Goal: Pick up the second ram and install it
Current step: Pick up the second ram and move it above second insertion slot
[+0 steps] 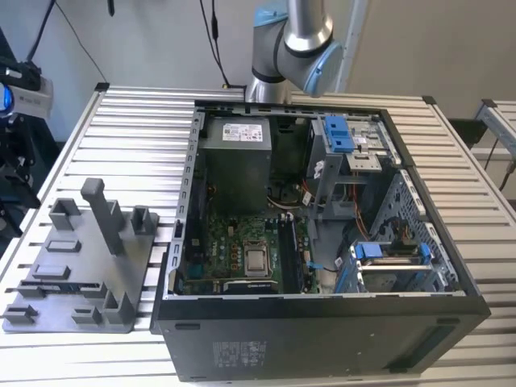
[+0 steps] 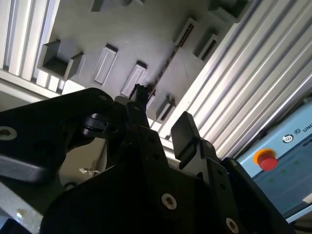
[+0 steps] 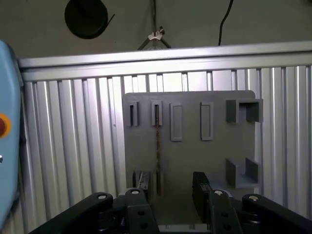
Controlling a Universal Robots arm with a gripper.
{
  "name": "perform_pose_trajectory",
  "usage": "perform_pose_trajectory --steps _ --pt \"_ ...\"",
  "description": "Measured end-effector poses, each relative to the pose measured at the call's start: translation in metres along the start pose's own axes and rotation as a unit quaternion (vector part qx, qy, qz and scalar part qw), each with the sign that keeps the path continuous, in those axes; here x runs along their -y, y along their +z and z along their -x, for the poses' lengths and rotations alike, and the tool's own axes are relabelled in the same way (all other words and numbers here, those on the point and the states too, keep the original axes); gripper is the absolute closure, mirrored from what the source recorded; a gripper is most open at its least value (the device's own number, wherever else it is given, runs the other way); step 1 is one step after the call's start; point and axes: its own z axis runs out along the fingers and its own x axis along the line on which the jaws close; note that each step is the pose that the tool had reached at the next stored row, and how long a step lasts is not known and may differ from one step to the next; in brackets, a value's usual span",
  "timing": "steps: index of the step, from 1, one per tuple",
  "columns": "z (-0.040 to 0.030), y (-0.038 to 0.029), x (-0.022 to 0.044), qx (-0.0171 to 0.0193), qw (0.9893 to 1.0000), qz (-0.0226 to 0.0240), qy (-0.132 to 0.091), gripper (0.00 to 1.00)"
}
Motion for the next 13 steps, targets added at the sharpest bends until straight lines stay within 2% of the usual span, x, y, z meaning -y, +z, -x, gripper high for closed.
perform_pose_trajectory --steps 13 --pt "-0.0042 0.0168 -0.0001 0.0006 1.0 -0.0009 -0.003 0.52"
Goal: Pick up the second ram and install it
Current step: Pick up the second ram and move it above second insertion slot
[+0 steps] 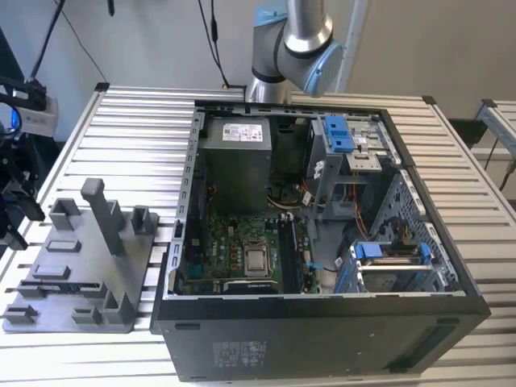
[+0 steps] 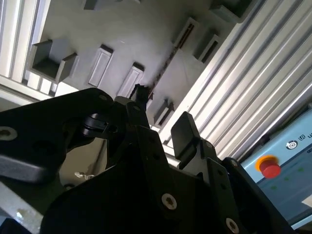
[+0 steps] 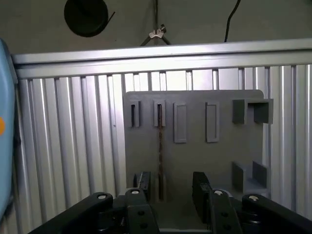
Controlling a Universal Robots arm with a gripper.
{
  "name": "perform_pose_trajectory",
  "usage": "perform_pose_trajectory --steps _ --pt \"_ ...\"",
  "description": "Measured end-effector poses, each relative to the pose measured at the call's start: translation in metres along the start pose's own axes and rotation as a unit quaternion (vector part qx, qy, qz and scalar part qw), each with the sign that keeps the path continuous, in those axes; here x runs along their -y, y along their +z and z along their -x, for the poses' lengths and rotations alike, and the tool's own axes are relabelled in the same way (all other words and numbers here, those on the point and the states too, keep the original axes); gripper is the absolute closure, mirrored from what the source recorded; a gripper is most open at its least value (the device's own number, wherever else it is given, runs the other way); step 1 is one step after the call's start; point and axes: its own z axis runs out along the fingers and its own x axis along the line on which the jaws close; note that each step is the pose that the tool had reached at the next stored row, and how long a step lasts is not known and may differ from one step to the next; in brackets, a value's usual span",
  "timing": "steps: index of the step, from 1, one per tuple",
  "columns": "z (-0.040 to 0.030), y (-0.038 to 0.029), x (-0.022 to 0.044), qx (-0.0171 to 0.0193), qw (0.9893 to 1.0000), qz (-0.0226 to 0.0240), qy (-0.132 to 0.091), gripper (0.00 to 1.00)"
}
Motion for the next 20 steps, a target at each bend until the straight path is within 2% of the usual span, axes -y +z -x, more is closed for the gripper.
perform_pose_trajectory --steps 6,20 --pt "-0.0002 0.0107 -0.0001 0.0001 1.0 -0.0001 -0.002 0.52" --pt "-0.0018 0.029 -0.0004 0.0001 1.0 0.0 -0.005 0.52"
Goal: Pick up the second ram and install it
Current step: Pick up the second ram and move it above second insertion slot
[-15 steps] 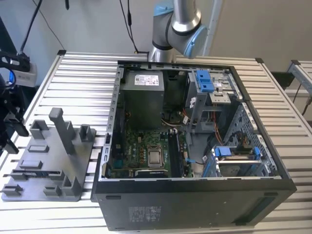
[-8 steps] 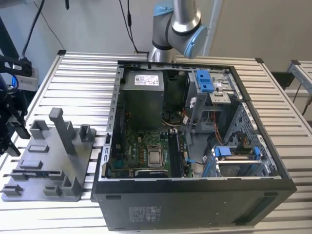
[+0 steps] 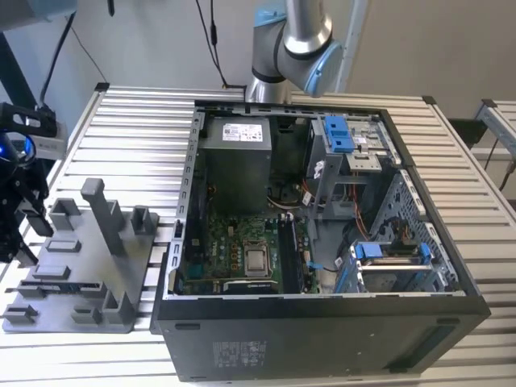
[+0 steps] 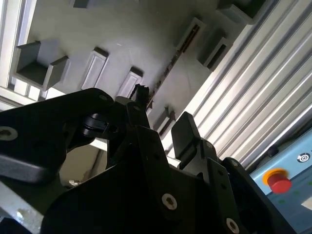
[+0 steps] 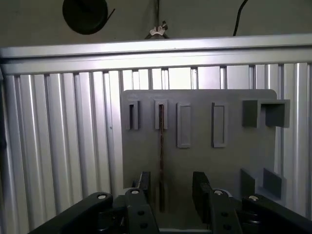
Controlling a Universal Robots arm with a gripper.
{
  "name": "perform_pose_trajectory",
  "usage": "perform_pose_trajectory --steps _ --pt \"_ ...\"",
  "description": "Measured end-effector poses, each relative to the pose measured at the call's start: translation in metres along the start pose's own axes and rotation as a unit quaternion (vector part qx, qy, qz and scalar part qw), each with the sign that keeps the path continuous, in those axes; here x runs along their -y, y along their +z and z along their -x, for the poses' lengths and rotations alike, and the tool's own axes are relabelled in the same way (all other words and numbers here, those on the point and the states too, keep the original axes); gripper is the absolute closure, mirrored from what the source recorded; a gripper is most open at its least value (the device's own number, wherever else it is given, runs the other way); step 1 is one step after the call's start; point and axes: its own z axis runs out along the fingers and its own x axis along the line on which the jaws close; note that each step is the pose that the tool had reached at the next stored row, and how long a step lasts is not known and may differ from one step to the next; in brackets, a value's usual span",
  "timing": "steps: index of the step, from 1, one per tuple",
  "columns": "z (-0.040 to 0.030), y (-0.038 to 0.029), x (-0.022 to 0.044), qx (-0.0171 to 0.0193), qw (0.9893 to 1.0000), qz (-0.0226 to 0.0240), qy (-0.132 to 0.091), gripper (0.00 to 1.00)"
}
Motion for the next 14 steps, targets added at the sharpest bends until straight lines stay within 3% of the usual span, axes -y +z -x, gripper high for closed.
perform_pose_trajectory --steps 14 --pt "-0.0018 0.0232 -0.0013 0.0 1.0 -0.0005 -0.003 0.52"
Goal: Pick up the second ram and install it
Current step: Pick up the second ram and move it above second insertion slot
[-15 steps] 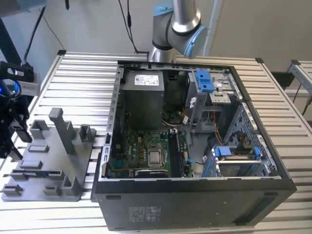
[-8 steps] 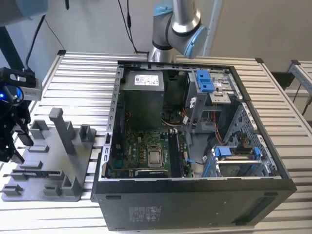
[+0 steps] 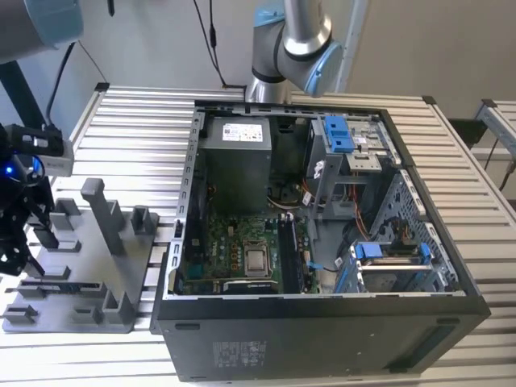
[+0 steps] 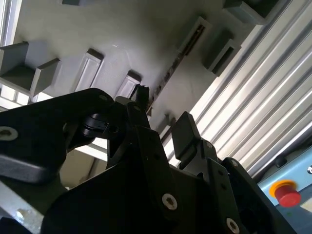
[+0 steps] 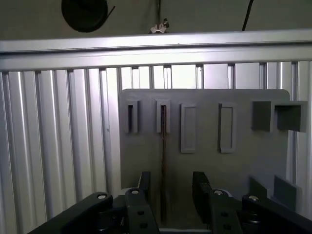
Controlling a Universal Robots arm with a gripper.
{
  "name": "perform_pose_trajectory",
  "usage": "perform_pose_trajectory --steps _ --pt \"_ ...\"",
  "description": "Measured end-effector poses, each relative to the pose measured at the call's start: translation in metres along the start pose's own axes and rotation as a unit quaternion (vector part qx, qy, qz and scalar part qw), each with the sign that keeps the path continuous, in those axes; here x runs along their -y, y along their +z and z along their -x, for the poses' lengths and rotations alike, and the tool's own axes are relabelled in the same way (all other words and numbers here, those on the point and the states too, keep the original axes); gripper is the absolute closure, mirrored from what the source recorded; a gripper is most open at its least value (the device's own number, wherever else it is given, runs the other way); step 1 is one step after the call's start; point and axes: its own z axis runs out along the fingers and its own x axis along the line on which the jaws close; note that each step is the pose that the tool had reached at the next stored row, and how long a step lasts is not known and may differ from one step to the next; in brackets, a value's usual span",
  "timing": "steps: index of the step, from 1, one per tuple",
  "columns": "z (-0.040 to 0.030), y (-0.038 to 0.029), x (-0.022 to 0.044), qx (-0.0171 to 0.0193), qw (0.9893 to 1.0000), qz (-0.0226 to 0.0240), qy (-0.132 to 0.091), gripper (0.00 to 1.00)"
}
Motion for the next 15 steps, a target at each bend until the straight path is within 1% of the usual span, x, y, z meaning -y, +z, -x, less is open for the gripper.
perform_pose_trajectory --steps 6,15 --pt "-0.0003 0.011 -0.0009 0.0001 1.0 -0.0005 -0.001 0.52" --pt "-0.0012 0.0273 -0.004 0.0001 1.0 -0.0012 -0.002 0.52"
